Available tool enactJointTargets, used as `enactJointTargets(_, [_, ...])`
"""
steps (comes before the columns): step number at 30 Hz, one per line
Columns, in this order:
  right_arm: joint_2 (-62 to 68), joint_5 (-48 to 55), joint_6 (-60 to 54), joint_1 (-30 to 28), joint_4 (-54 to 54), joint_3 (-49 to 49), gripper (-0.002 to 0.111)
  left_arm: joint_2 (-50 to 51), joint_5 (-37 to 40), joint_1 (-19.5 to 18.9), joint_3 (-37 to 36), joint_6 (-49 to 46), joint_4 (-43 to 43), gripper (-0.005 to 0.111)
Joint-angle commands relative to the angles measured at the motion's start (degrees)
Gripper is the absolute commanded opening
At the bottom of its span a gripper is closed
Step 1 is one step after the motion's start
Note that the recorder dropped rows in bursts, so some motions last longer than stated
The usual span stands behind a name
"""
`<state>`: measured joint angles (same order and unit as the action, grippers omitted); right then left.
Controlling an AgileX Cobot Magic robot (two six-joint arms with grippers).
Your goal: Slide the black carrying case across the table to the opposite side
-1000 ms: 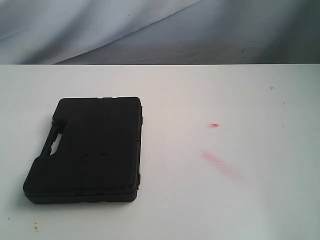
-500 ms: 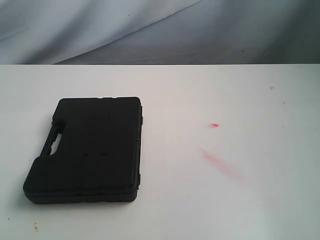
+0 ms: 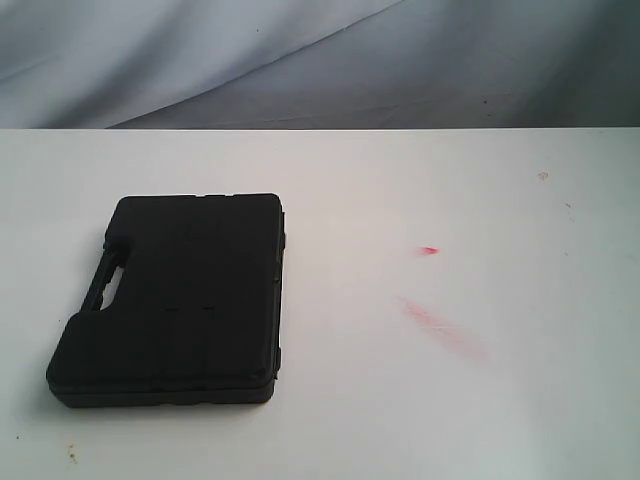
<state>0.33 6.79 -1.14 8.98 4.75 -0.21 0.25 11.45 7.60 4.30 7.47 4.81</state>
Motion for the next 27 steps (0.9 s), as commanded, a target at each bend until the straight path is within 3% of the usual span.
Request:
enactJointTargets(1, [-0.3,-0.1,-0.2,-0.3,0.5,0.2,0.000,-0.3,-4.0,0.3,-3.7,0.1,0.4,0.000])
enactJointTargets(9, [-0.3,-0.1,-0.2,-0.3,0.5,0.2,0.000,-0.3,-6.4,0.3,-4.3,-0.7,0.4,0.000])
enactJointTargets(27, [-0.3,-0.1,-0.2,-0.3,0.5,0.2,0.000,-0.3,-4.0,0.3,-4.3,-0.6,0.4,0.000])
